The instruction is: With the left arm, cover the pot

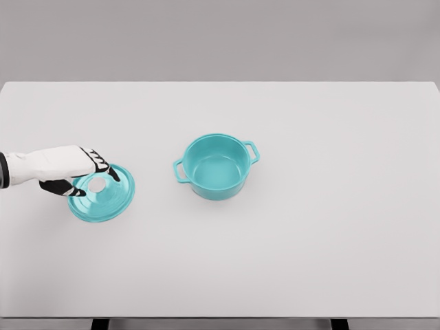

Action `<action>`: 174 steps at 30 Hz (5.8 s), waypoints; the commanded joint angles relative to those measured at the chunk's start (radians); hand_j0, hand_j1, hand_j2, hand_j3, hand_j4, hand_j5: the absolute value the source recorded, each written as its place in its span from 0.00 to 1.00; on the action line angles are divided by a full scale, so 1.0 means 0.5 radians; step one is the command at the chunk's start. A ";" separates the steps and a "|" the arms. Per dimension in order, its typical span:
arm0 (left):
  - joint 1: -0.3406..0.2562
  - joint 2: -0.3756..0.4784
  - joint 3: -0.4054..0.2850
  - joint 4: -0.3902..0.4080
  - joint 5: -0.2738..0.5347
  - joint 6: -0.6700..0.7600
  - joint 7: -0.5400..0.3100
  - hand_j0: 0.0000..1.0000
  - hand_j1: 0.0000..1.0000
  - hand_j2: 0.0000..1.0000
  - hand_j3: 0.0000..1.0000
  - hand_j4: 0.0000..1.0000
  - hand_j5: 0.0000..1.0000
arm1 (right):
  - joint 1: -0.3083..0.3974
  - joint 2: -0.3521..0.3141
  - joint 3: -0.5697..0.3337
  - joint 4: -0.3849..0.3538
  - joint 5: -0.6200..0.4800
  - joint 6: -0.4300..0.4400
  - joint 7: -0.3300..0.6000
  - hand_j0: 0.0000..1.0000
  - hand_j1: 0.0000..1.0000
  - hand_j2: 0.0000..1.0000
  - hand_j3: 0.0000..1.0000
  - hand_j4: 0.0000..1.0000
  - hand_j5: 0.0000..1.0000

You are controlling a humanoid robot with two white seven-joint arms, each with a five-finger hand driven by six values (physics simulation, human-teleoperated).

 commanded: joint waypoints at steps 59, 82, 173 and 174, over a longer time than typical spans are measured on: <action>0.028 -0.010 -0.073 -0.027 -0.017 0.005 0.142 0.48 0.48 0.48 0.48 0.48 0.48 | 0.000 0.000 0.000 0.000 0.001 -0.001 0.001 1.00 1.00 1.00 1.00 1.00 1.00; -0.107 0.092 -0.049 -0.242 0.002 0.005 0.148 0.49 0.49 0.49 0.49 0.49 0.49 | 0.000 0.000 0.000 0.000 0.001 -0.001 0.001 1.00 1.00 1.00 1.00 1.00 1.00; -0.650 -0.163 -0.509 -0.389 -0.017 0.005 0.157 0.50 0.50 0.50 0.50 0.50 0.50 | 0.000 0.000 0.000 0.000 0.001 -0.001 0.001 1.00 1.00 1.00 1.00 1.00 1.00; -0.653 -0.166 -0.512 -0.389 -0.026 0.005 0.157 0.51 0.51 0.51 0.51 0.51 0.51 | 0.000 0.000 0.000 0.000 0.001 -0.001 0.001 1.00 1.00 1.00 1.00 1.00 1.00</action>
